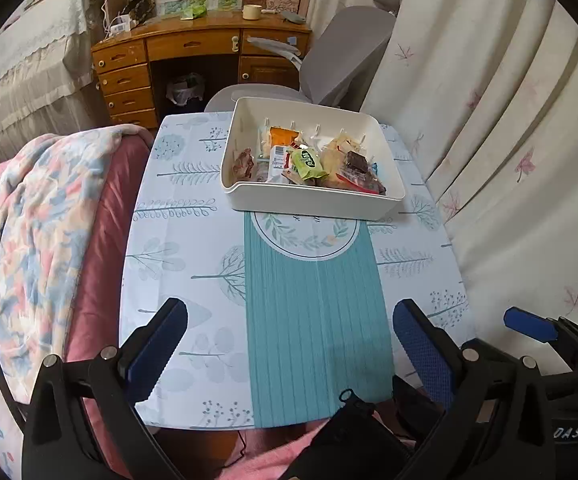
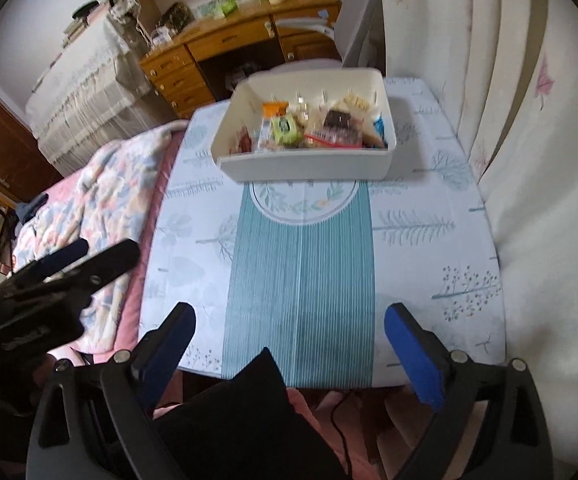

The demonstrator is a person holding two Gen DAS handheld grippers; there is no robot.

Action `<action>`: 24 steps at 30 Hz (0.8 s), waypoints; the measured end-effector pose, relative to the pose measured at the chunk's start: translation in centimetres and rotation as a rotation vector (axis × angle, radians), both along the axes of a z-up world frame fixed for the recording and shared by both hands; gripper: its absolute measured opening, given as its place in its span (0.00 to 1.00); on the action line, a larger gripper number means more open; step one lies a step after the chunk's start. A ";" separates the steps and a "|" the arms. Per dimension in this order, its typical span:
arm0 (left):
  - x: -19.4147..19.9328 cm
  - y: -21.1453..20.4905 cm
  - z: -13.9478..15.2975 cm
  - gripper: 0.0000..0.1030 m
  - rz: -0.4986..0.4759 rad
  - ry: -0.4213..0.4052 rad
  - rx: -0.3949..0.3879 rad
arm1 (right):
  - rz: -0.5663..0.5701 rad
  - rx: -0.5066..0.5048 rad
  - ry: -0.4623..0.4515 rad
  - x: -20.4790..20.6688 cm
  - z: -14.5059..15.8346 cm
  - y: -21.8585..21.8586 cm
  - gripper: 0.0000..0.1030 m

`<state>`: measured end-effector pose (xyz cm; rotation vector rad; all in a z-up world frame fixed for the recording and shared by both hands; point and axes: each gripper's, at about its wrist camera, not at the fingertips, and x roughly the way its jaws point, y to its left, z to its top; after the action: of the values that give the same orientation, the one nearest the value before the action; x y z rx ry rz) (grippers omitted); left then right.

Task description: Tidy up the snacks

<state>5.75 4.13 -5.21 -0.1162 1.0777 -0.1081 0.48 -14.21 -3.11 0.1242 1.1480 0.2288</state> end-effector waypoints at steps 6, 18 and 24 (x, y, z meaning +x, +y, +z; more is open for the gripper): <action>0.5 -0.4 0.5 0.99 0.044 -0.012 -0.012 | -0.035 -0.008 -0.086 0.4 1.4 -0.6 0.94; 1.2 -1.9 0.4 0.99 0.077 -0.051 0.061 | -0.017 -0.024 -0.135 1.5 1.4 -1.1 0.99; 1.1 -2.5 0.4 0.99 0.095 -0.056 0.084 | 0.002 -0.021 -0.129 1.6 1.3 -1.2 0.99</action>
<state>6.82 1.65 -4.76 -0.0879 1.0180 0.0195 2.12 -15.38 -1.77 0.0888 1.0218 0.2230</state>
